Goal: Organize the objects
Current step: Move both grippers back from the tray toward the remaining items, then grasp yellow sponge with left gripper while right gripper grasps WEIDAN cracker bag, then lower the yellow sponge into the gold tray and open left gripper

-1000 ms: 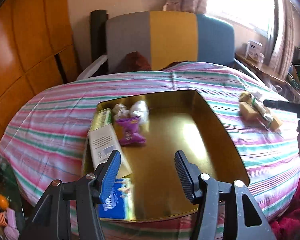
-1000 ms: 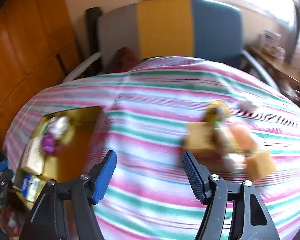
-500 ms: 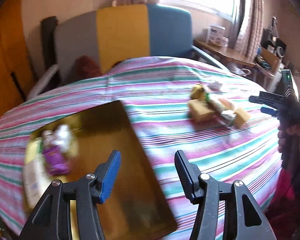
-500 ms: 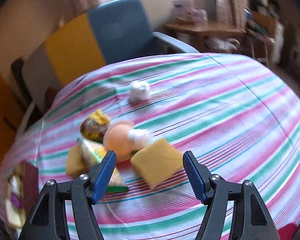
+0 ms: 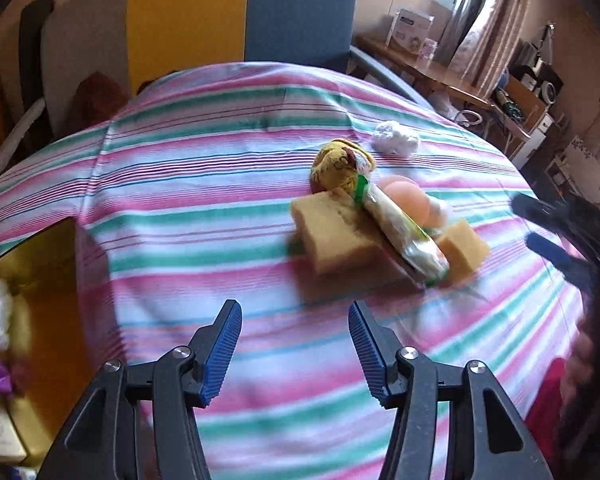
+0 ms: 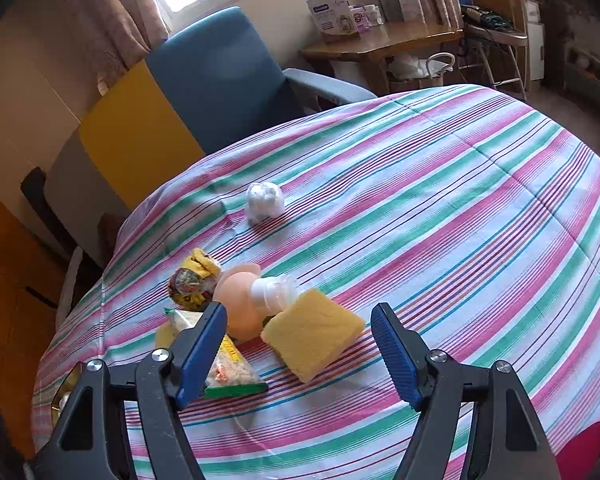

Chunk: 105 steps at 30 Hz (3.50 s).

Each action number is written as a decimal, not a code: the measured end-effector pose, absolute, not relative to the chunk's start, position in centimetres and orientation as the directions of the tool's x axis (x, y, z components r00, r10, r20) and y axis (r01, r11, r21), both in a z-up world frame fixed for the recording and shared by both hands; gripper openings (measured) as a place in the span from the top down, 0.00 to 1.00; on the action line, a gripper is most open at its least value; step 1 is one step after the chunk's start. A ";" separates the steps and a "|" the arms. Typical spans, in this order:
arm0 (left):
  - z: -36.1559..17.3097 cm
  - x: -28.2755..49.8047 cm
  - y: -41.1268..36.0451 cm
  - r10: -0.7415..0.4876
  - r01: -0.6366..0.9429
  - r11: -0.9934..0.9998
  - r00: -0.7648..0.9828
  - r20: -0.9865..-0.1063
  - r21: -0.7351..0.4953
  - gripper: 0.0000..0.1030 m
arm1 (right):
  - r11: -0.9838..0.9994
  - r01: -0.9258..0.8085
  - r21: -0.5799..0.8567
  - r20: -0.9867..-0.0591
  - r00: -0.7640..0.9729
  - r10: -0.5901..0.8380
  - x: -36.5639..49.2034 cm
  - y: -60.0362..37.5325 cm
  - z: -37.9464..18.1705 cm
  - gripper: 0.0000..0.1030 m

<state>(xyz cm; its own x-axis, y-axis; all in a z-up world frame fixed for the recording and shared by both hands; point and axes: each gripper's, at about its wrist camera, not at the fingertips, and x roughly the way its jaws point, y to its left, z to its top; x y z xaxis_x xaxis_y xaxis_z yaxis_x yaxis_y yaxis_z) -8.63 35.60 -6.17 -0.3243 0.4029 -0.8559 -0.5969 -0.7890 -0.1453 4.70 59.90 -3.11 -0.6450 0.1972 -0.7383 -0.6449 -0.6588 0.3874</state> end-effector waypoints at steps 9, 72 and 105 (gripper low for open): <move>-8.6 -11.9 41.2 0.410 -0.607 -0.778 -0.296 -0.862 -0.162 0.40 | -0.662 -0.629 0.408 -0.740 -0.653 0.164 4.3 59.9 -3.4 0.25; -1.9 -3.1 12.8 0.453 -0.423 -0.870 -0.484 -0.749 -0.253 0.50 | -0.952 -0.285 0.115 -0.883 -0.468 0.033 -8.2 49.0 -8.5 0.25; -5.3 -6.7 8.3 0.318 -0.327 -0.930 -0.480 -0.818 -0.170 0.50 | -0.993 -0.114 -0.017 -0.891 -0.450 0.067 -2.5 41.9 -11.0 0.63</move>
<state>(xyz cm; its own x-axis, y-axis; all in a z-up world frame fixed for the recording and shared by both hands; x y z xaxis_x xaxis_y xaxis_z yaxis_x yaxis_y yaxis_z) -6.72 8.25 -5.27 -0.4795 0.3183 -0.8178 -0.3272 -0.9295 -0.1700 -2.54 41.88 -11.03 -0.4495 0.0671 -0.8907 -0.1138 -0.9934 -0.0174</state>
